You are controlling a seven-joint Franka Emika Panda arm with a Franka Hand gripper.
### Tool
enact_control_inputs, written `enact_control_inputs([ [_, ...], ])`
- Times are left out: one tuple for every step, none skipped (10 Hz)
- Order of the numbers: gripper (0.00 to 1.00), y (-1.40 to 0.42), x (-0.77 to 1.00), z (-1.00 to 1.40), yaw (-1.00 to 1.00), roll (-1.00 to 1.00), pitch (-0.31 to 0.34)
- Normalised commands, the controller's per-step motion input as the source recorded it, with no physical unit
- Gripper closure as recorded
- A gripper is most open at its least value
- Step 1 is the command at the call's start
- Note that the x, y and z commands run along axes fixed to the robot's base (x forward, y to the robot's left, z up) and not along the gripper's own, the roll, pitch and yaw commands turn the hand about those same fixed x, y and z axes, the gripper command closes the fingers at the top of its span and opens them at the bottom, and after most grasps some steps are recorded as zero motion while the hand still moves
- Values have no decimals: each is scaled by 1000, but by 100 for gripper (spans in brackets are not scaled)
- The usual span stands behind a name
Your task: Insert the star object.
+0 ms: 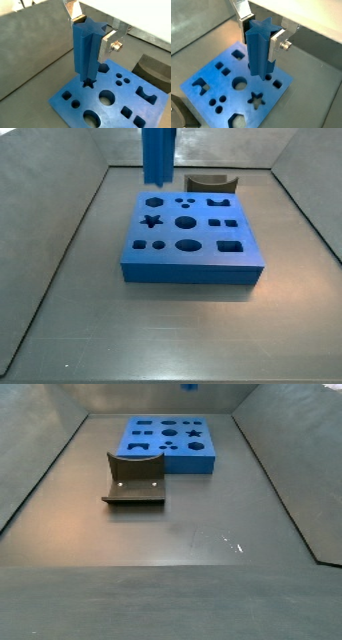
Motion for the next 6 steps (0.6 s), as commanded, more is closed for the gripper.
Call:
enact_control_inputs([
  [100,137,-6,-811,-160,211,-90],
  [100,63,0,-809,-126,136,-144],
  [100,97,0,-786,-83,0,-200],
  [100,109,0,-743,-109,0,-214],
  [100,117,-37,-643,-143,-19,-181],
  [100,146,-31,-511,-137,-6,-120],
])
